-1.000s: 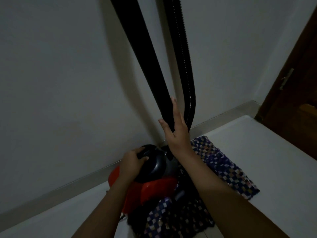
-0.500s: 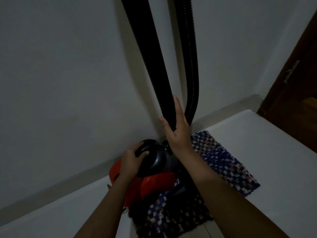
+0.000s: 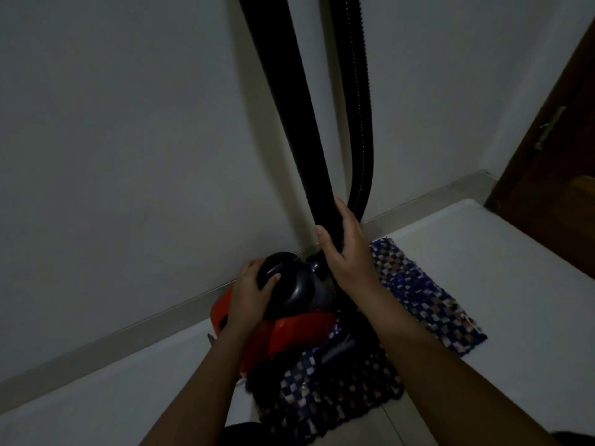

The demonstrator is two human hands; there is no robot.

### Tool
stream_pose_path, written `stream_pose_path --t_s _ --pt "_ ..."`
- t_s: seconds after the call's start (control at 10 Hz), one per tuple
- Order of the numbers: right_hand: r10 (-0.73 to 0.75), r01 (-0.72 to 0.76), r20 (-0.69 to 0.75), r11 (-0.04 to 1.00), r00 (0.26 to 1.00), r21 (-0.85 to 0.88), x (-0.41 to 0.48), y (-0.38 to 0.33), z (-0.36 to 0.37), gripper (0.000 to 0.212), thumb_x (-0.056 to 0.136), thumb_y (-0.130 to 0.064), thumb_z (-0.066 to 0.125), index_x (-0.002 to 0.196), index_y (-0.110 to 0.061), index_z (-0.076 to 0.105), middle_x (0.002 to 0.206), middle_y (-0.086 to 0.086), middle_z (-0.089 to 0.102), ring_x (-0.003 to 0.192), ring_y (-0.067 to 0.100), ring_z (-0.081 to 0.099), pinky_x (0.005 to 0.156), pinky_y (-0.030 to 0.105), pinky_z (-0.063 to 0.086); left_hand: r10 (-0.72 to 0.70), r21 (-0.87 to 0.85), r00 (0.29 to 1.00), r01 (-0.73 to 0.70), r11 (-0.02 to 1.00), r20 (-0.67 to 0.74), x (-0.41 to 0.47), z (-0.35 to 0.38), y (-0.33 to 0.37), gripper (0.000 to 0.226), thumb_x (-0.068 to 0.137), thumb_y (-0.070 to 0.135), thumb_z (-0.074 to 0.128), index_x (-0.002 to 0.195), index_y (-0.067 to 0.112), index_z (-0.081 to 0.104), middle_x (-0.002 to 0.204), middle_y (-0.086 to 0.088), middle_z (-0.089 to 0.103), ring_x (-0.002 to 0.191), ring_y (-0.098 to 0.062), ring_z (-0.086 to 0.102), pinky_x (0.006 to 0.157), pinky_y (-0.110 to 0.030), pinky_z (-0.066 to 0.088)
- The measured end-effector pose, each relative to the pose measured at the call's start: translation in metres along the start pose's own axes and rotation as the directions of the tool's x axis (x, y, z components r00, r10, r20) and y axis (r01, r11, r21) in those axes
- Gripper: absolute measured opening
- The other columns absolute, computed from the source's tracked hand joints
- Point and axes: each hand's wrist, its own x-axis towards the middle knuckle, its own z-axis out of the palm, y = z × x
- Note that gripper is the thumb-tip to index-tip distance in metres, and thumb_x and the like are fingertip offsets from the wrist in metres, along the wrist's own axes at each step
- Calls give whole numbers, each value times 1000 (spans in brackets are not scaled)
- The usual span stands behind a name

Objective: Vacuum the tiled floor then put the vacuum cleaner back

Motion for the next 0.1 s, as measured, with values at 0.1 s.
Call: stream_pose_path --t_s 0.1 --pt "67 -61 124 997 990 -53 -15 11 -12 63 98 -31 47 152 -14 18 154 -4 26 138 -3 22 110 5 18 11 146 998 -20 989 59 -3 -5 2 49 91 26 58 132 2 47 136 -15 49 125 -28 47 105 -32 34"
